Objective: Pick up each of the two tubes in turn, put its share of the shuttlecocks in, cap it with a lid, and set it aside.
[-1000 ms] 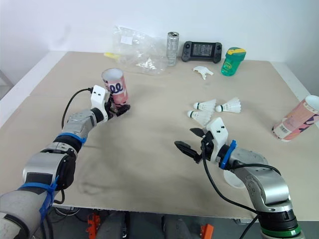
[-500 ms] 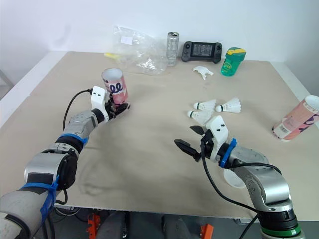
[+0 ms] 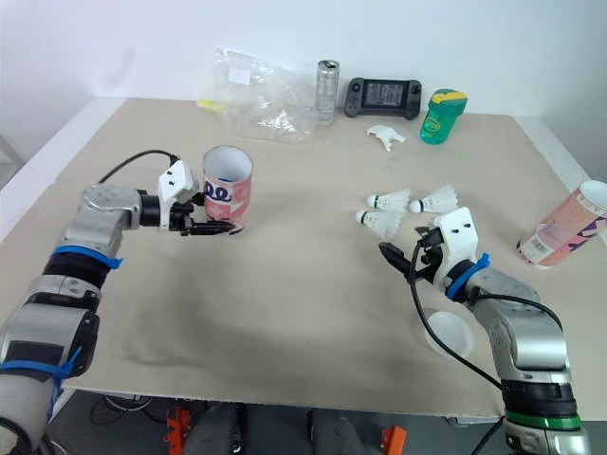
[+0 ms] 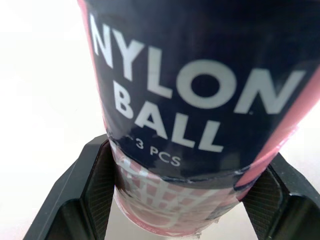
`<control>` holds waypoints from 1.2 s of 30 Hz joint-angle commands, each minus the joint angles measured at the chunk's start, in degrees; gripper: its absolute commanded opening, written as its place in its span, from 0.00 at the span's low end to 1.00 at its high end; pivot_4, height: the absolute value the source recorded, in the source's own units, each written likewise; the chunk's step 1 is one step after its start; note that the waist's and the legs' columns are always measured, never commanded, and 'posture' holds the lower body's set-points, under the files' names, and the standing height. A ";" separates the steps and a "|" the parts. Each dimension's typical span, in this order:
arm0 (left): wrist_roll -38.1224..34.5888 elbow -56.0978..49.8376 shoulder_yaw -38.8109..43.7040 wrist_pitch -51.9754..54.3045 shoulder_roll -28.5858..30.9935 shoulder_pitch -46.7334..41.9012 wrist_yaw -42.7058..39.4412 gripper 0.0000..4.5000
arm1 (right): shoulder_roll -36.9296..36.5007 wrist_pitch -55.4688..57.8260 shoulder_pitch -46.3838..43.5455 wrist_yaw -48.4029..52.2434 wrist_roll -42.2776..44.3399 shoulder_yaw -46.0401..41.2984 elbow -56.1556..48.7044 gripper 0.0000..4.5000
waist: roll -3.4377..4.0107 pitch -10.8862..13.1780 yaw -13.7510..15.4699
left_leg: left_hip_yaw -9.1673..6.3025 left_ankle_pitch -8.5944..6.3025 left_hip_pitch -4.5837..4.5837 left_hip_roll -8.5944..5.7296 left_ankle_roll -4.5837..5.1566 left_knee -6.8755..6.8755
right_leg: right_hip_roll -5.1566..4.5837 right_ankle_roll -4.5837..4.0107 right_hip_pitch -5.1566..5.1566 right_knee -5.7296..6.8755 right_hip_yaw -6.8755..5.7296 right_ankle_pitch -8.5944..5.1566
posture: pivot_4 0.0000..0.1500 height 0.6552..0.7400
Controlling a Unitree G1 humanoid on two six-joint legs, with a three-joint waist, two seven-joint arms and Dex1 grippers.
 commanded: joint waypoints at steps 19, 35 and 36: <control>1.41 -14.44 -7.56 3.66 8.47 6.64 -11.07 0.66 | 6.89 -6.67 -9.03 6.23 -2.61 5.04 9.29 0.40 | 0.04 0.01 0.12 | -0.03 0.02 0.03 0.08 0.04 0.03 | 0.06 -0.04 -0.01 0.06 -0.06 -0.03 | 1.00 0.99; 0.47 -12.00 -8.23 4.86 4.97 5.39 -11.49 0.66 | 1.16 -0.51 -16.53 20.69 6.38 13.25 -21.33 0.06 | 0.15 -0.06 0.56 | -0.09 0.02 0.05 0.08 0.06 0.18 | 0.04 0.22 0.08 0.11 -0.14 -0.17 | 1.00 0.99; 0.48 -11.94 -8.25 4.90 4.81 5.29 -11.46 0.66 | 1.18 -0.40 -18.36 21.33 6.92 13.54 -21.74 0.06 | 0.14 -0.07 0.61 | -0.13 0.02 0.05 0.07 0.06 0.21 | 0.02 0.23 0.14 0.09 -0.19 -0.18 | 1.00 0.99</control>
